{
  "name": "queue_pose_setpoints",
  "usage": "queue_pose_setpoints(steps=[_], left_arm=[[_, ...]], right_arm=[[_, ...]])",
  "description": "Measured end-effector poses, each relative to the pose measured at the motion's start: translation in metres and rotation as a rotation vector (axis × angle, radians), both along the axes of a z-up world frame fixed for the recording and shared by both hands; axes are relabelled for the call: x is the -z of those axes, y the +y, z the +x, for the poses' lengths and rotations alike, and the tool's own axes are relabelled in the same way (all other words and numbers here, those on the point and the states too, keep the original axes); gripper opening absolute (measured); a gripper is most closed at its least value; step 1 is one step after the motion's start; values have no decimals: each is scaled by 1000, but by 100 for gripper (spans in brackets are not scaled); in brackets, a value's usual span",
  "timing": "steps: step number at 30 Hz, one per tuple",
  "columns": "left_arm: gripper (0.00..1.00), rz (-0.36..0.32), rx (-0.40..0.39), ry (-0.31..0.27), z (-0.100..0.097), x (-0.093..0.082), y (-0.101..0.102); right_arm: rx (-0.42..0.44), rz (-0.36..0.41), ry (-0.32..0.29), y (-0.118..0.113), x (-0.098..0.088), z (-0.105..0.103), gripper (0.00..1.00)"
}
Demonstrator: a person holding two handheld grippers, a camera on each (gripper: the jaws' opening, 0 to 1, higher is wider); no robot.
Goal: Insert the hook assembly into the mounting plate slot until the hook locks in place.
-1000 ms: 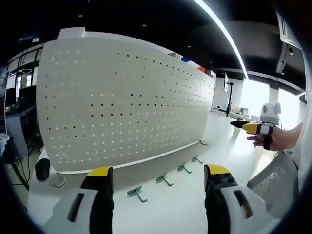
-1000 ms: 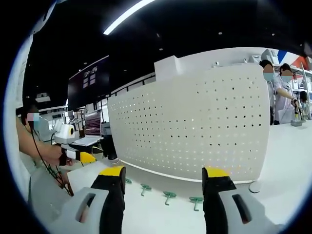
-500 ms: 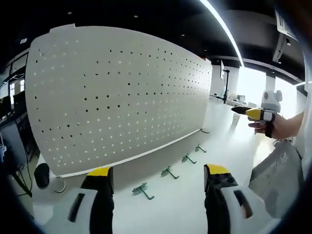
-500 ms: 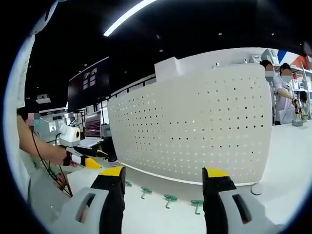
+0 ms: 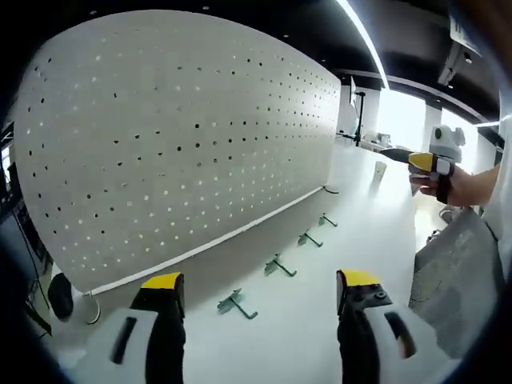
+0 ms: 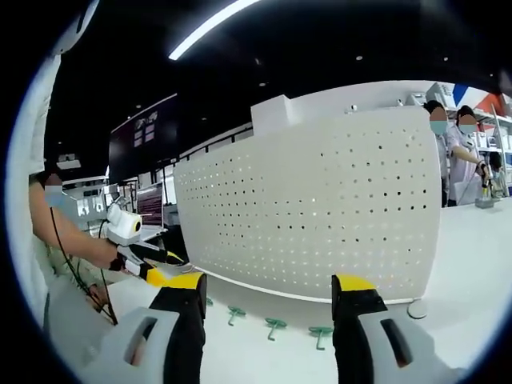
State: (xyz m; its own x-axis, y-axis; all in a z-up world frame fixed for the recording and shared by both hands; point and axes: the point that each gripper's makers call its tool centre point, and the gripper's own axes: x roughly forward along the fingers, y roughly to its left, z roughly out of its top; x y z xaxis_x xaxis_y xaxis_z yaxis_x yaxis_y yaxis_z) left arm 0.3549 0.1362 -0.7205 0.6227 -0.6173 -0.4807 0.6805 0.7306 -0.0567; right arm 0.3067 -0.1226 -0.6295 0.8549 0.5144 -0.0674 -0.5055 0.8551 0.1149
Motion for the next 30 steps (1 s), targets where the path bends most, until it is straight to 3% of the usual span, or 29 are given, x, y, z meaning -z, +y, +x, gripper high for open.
queue_pose_setpoints(steps=[6, 15, 30], left_arm=[[82, 45, 40, -5, 5, 5, 0], [84, 114, 131, 70, 3, 26, -2], [83, 216, 232, 108, 9, 40, -3]], right_arm=[[11, 1, -3, -3, -1, 0, 61], [21, -12, 3, -8, 1, -1, 60], [49, 2, 5, -16, -1, -1, 60]])
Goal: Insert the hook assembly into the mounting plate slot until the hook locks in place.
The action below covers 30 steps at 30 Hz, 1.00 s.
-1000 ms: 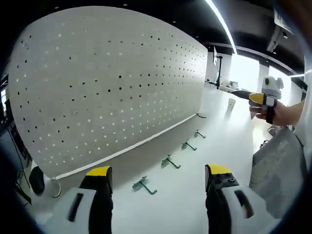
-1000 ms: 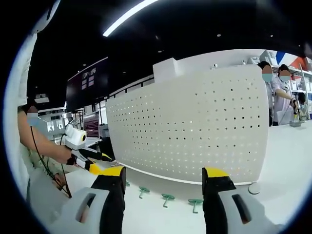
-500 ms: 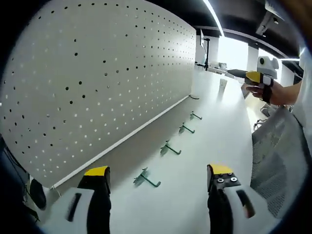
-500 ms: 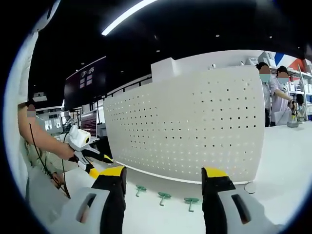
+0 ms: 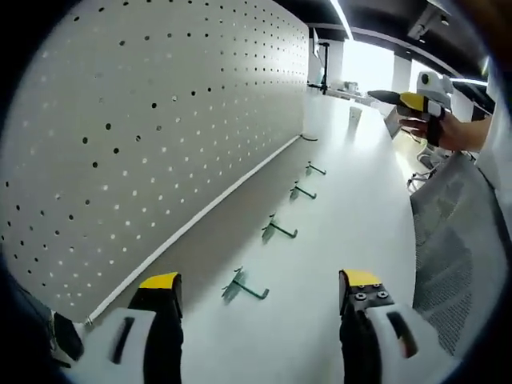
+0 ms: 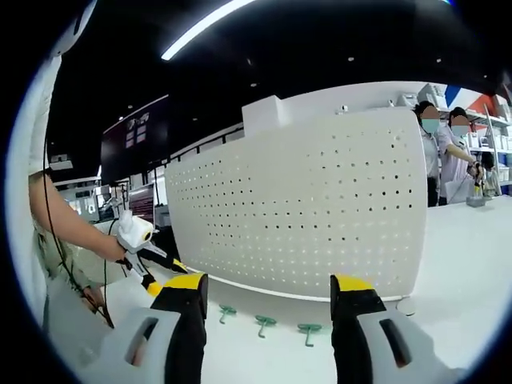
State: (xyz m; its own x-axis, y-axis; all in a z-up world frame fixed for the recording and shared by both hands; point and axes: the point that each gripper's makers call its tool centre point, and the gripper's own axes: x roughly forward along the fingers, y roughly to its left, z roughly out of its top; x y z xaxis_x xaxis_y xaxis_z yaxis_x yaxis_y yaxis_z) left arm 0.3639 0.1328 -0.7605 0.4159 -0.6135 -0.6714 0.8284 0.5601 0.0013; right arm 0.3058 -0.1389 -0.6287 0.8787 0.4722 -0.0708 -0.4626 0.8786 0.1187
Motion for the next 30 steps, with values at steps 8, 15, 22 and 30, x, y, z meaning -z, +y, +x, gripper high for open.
queue_pose_setpoints(steps=[8, 15, 22, 30], left_arm=[[82, 42, 70, 40, 0, 9, -3], [82, 88, 129, 54, 2, 14, -5], [79, 177, 215, 49, 3, 26, -3], [79, 218, 272, 69, 6, 35, -3]], right_arm=[[10, 4, -1, -3, -1, 1, 60], [10, 8, 0, -2, -2, -1, 60], [19, 10, 2, -6, -3, -2, 58], [32, 17, 8, -9, -1, -5, 57]])
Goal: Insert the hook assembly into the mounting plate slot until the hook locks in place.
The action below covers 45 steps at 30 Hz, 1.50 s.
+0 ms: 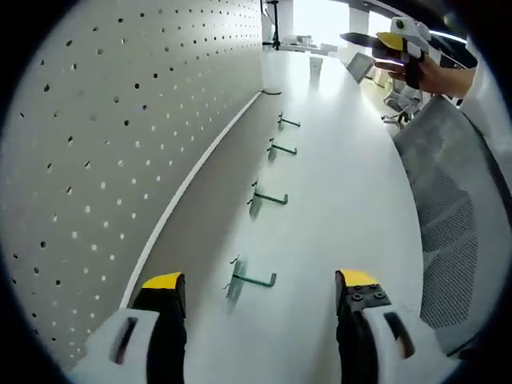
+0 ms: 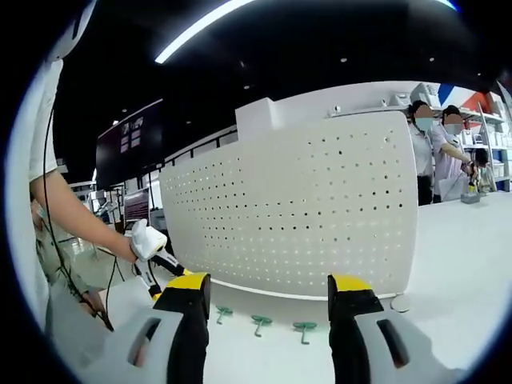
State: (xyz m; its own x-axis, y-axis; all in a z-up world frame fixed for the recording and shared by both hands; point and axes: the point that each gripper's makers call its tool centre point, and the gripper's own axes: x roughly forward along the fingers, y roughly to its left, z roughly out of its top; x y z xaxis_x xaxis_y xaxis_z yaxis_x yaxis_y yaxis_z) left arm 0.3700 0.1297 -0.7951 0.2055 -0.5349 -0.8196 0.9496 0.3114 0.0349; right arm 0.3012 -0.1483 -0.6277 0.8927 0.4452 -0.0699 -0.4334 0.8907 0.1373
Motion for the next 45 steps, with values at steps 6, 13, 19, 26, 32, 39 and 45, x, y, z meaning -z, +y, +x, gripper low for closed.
queue_pose_setpoints(steps=[6, 13, 19, 26, 32, 39, 45], left_arm=[[80, 56, 59, 3, 1, 6, 3], [78, 100, 94, 28, 5, 11, 7], [78, 130, 126, 36, 8, 14, 10], [76, 158, 157, 58, 7, 20, 11], [75, 181, 174, 67, 6, 26, 11], [74, 224, 208, 59, 0, 34, 14], [73, 236, 207, 62, 0, 37, 16]], right_arm=[[-10, 7, -6, 2, 0, -3, 58], [-24, -12, -8, 6, 2, -3, 58], [-25, -6, -9, 5, 1, -4, 58], [-34, 4, -3, 8, 2, -5, 57], [-32, 11, 1, 7, 2, -5, 57], [-39, -4, 4, 8, 4, -5, 57], [-35, -4, 4, 7, 4, -5, 57]])
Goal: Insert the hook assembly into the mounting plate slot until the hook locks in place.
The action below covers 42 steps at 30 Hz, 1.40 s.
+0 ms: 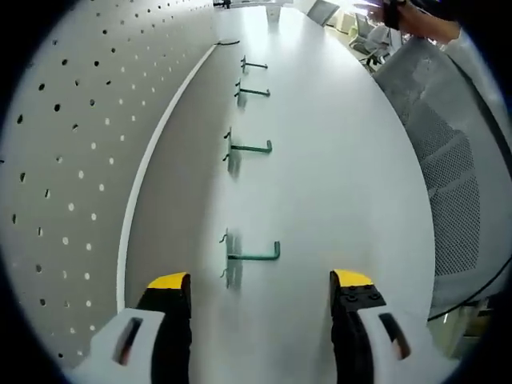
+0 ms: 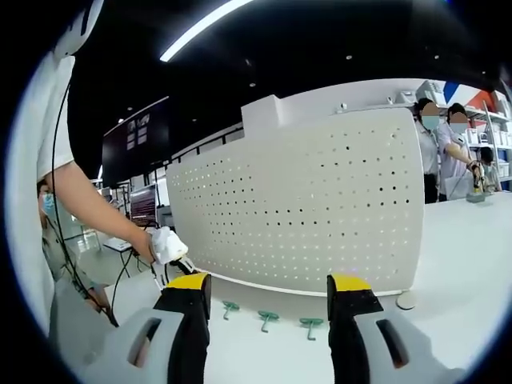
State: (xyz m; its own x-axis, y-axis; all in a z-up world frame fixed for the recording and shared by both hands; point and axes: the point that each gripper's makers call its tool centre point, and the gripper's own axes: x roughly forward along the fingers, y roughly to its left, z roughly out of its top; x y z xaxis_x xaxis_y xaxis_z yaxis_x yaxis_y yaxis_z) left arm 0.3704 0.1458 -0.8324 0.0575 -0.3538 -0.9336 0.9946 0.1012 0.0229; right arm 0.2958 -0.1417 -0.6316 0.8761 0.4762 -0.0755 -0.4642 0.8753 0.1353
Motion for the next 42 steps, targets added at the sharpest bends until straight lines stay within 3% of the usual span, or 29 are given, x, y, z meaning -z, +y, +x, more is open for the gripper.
queue_pose_setpoints(steps=[14, 15, 19, 21, 36, 42], left_arm=[[68, -13, 7, 20, 0, 0, 0], [65, -15, 3, 19, 1, -1, 0], [35, -24, -29, 14, 8, -4, 1], [28, -20, -43, 13, 9, -4, 1], [19, -20, -166, -1, 17, -3, 0], [16, -24, -172, -13, 19, -2, -1]], right_arm=[[-3, 2, 6, 1, 1, 0, 56], [-3, 1, 6, 1, 1, 0, 56], [-2, 0, 9, 0, 2, 0, 56], [-2, 2, 9, 1, 1, 0, 55], [-4, -1, 14, 1, 3, -1, 54], [-4, -5, 18, 1, 4, -1, 53]])
